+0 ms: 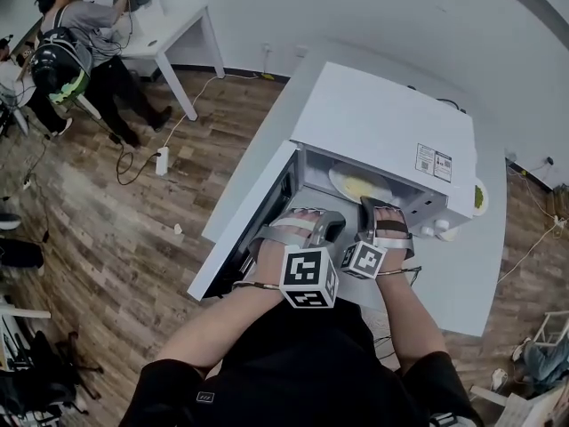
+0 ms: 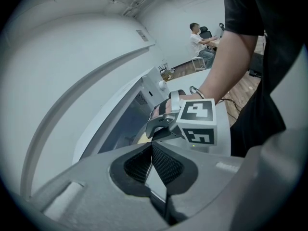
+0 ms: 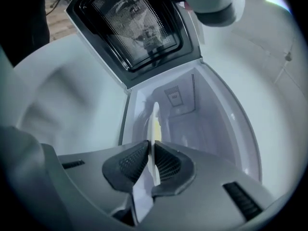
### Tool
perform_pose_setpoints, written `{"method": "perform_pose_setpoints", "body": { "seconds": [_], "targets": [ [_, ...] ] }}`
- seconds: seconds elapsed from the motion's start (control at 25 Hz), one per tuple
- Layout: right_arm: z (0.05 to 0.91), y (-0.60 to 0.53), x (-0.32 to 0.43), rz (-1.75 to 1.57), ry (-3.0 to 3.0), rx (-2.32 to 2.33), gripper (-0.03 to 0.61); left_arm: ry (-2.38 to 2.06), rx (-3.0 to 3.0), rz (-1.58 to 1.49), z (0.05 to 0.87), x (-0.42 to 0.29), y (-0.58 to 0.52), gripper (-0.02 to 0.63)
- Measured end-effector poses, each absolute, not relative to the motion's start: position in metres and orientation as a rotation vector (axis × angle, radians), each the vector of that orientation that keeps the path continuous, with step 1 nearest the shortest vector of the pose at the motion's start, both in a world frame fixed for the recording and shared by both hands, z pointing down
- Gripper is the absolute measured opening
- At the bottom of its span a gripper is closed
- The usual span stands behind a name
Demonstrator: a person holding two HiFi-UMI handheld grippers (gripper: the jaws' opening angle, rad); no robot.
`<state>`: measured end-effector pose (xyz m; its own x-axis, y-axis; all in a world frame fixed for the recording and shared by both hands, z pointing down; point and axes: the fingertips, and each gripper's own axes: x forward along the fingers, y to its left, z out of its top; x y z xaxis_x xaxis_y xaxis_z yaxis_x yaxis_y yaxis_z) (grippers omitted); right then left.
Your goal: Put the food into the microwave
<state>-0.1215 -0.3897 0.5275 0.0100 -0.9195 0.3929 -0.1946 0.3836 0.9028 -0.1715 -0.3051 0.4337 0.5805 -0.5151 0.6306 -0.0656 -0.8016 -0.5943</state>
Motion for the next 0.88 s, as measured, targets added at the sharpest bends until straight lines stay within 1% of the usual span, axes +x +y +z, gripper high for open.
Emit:
{"method": "perform_pose_setpoints", "body": {
  "seconds": [0.44,0.76,0.8,0.88],
  "targets": [
    [0.548,-0.409,-0.115,-0.735,-1.476,1.035,0.044,0.479,-2.299,-1.195,0.438,-0.173,-0.320,0.008],
    [0.565,-0.422,-0.117,-0.569,-1.542,0.979,0.048,0.481,-2.311,-1.226,0.433,-0.179,-0.321,0.008],
    [0.564,-0.421,-0.118,-0.547,-1.556,0.977,0.064,0.479,-2.314,-1.230,0.431,-0.180,-0.321,0.008],
    [0.563,-0.417,-0.118,-0.503,-1.587,0.969,0.121,0.471,-2.317,-1.238,0.428,-0.181,-0.320,0.008]
  ]
}}
